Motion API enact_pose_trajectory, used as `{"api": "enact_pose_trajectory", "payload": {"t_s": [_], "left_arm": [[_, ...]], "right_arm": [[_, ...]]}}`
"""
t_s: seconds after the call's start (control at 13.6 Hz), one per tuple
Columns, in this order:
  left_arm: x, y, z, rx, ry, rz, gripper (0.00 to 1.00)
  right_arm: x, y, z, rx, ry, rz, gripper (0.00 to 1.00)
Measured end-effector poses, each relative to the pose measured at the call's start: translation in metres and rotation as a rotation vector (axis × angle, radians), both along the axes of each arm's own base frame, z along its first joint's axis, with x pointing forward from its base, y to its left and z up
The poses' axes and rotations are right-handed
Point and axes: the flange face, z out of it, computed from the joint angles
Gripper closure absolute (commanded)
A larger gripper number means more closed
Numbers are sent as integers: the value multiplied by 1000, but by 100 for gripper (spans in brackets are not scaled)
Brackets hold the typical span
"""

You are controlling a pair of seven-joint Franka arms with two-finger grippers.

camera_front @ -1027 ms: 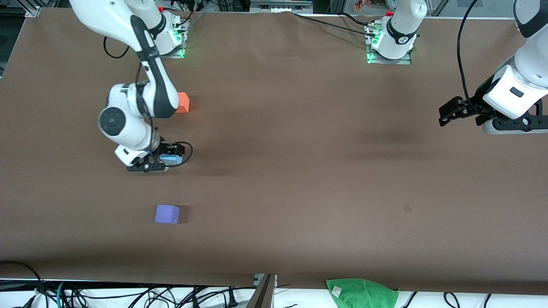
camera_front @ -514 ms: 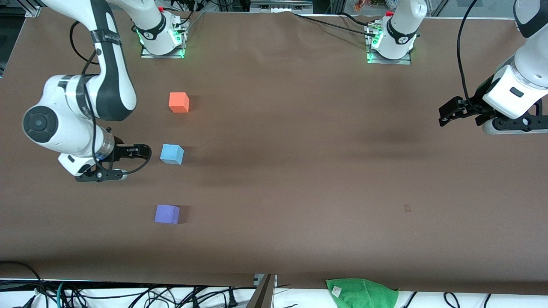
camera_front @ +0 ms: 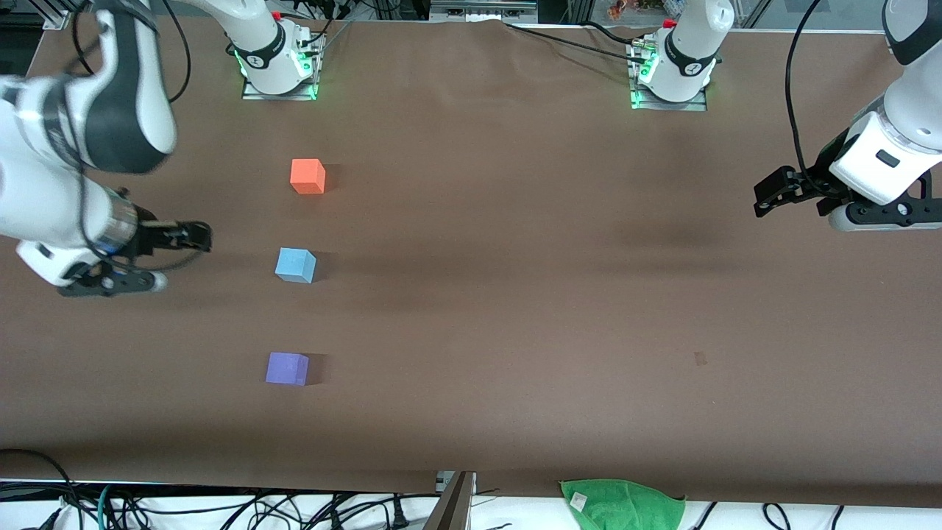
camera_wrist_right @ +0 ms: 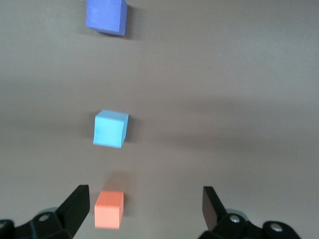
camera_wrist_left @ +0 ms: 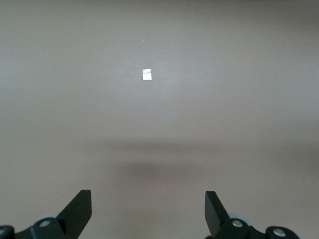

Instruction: Place blue block between orange and purple blocks

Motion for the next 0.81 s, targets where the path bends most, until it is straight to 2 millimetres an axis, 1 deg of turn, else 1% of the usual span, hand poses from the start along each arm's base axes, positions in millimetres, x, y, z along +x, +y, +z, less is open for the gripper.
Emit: {"api": "enact_pose_trajectory", "payload": {"t_s": [0.15, 0.22, 0.29, 0.44, 0.59, 0.81], "left_arm": [[0, 0, 0, 0, 0, 0, 0], [0, 0, 0, 0, 0, 0, 0], [0, 0, 0, 0, 0, 0, 0], [0, 0, 0, 0, 1, 0, 0], [0, 0, 0, 0, 1, 0, 0], [0, 0, -1, 0, 3, -1, 0]], "right_arm": [[-17, -15, 31, 29, 2, 2, 0], [-26, -18, 46, 41, 6, 3, 0], [-33, -17, 55, 46, 15, 10, 0], [-42, -12, 65, 40, 28, 25, 0], [-47, -19, 77, 38, 9, 18, 0], [-64, -26, 109, 38, -35, 13, 0]]}}
